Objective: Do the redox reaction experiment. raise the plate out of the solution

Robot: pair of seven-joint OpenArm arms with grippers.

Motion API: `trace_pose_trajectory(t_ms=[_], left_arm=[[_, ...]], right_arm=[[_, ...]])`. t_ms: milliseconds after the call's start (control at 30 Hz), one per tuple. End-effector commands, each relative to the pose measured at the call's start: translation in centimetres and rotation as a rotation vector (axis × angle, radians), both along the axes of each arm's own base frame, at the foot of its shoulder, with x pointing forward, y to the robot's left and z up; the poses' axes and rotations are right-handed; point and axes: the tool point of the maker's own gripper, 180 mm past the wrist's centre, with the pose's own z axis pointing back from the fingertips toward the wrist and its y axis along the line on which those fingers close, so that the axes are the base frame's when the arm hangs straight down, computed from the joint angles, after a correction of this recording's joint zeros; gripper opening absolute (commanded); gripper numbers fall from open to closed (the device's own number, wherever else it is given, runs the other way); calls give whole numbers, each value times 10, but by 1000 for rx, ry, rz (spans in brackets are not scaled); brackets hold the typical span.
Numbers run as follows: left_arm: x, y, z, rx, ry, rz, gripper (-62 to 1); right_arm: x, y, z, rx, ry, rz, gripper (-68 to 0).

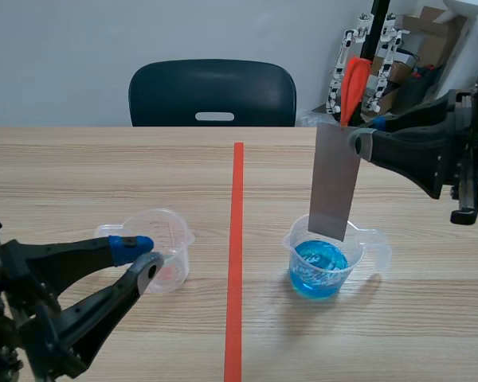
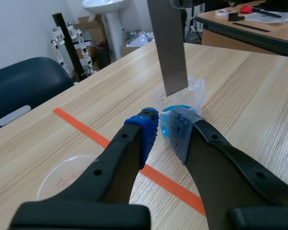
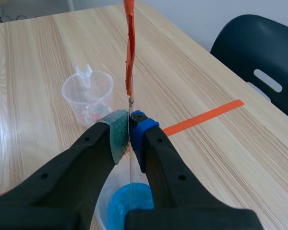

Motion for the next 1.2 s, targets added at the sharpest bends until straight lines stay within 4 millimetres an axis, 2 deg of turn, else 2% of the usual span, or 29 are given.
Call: trace_pose_trajectory(t_ms=[0,67,433,600,833,1167], left_arm=[[2,-6,2,-4,0,-23,-555],[9,-14,-1,23,4,-42,-582],[44,-48,8,107,-54,-113,-582],[59,-52,8,106,-53,-114,-581],[75,-55,-16,126,-2,-132,-579],[98,-59,-9,49,25,-150,-577]], right_arm=[[-1,0,15,11,-20,19,-669],[-5,2,20,0,-14,35,-669],[-22,2,51,-34,1,99,-669],[-23,-5,67,-23,-21,104,-669],[-24,-12,81,-17,-51,108,-669],[-24,-13,86,-8,-61,110,-669]])
